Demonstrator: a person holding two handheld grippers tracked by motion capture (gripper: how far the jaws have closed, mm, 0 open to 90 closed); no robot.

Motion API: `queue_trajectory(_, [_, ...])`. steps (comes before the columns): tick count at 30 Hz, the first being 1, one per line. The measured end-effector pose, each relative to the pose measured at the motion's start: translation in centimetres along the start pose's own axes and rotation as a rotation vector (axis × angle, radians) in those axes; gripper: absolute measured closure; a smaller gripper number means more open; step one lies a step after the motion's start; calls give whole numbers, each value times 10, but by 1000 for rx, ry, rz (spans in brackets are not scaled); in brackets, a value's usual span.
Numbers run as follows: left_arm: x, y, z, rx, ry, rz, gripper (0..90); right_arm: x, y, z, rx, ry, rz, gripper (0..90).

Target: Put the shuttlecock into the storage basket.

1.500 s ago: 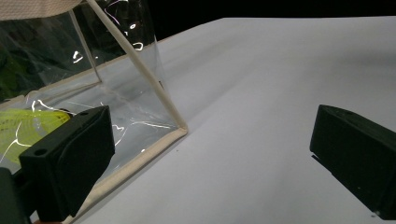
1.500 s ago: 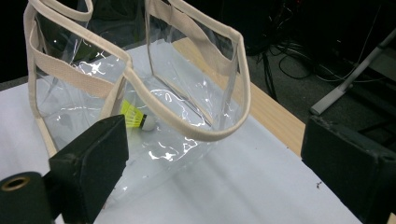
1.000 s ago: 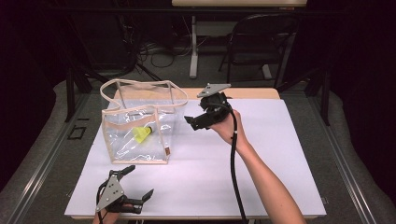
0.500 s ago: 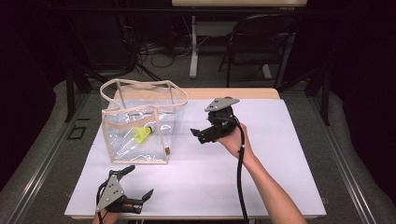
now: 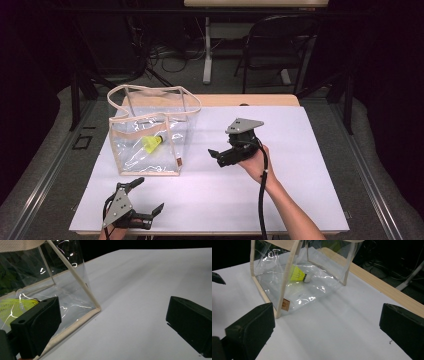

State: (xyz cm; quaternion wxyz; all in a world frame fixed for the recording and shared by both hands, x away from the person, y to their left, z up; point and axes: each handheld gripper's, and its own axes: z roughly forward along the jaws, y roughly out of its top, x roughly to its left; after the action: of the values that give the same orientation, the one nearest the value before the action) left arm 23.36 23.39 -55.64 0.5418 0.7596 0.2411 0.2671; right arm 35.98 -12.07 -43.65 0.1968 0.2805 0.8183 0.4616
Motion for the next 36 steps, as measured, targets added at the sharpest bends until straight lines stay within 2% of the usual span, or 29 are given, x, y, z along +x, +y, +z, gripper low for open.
queue_trajectory(11, [0, 0, 0, 1, 0, 2, 0, 11, -17, -13, -38, 20, -7, 0])
queue_trajectory(15, [0, 0, 1, 2, -1, 2, 0, 14, -28, -18, -52, 22, -3, 0])
queue_trajectory(23, [0, 0, 1, 2, 0, 2, 0, 17, -43, -24, -57, 23, 0, 2])
queue_trajectory(30, [0, 0, 1, 3, 0, 0, 0, 24, -59, -28, -42, 11, -31, 7])
queue_trajectory(36, [0, 0, 2, 6, 1, -1, 0, 25, -71, -36, -58, 6, -18, 1])
